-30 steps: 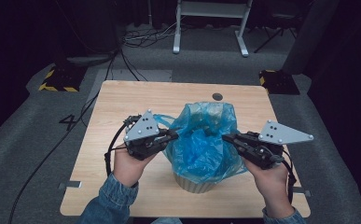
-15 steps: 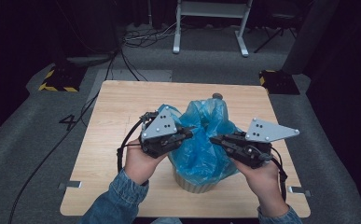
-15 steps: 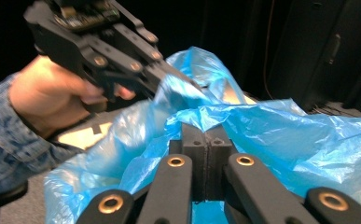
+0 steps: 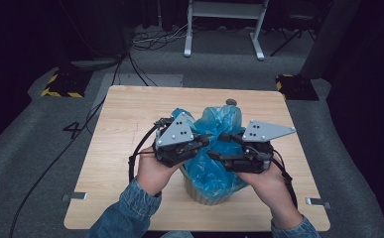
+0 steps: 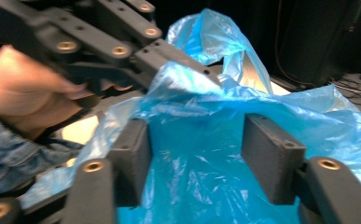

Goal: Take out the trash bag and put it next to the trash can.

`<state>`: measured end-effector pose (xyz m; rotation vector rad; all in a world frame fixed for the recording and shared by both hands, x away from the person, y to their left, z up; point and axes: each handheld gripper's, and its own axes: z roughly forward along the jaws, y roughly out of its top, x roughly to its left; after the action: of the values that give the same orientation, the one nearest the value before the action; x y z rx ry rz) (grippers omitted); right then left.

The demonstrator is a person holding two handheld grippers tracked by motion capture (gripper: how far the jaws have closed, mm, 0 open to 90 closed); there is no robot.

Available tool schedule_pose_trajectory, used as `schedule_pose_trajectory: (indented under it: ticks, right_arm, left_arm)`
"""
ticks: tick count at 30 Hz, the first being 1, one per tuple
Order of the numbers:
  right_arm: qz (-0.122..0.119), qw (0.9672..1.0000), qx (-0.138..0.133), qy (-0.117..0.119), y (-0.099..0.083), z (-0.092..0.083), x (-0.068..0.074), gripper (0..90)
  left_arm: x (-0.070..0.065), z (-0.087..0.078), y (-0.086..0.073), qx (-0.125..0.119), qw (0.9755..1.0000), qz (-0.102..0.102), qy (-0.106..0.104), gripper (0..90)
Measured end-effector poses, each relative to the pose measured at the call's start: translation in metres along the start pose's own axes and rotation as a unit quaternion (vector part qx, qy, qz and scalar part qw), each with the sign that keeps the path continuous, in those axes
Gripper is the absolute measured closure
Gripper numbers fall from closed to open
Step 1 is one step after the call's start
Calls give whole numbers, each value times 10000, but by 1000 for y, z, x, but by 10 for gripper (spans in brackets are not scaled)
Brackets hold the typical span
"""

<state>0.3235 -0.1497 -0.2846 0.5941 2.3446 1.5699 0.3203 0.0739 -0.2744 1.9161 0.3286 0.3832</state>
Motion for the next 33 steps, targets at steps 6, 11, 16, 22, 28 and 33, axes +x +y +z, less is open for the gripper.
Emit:
schedule_pose_trajectory:
  ticks: [6, 11, 16, 22, 28, 33]
  right_arm:
    - [-212, 9991, 350, 67, 6, 20, -5, 521]
    - [-276, 9989, 321, 186, 6, 22, -5, 868]
    - [-265, 9993, 247, -26, 8, 20, -3, 899]
    - [-211, 9997, 104, -83, 9, 19, -5, 899]
    - [-148, 9997, -157, -65, 14, 13, -10, 899]
    - [-185, 9994, -299, -51, 22, 7, -12, 898]
  left_arm:
    - [-3, -5, 4, -21, 10000, 71, -25, 890]
    - [-1, -9, 0, -56, 10000, 37, 42, 884]
    - [-1, -14, -4, -129, 9999, 25, 78, 818]
    - [-2, -24, -11, -195, 9997, 12, 129, 608]
    - [0, -34, -17, -240, 9994, 6, 258, 481]
    - [-1, -40, -23, -101, 9993, 10, 351, 469]
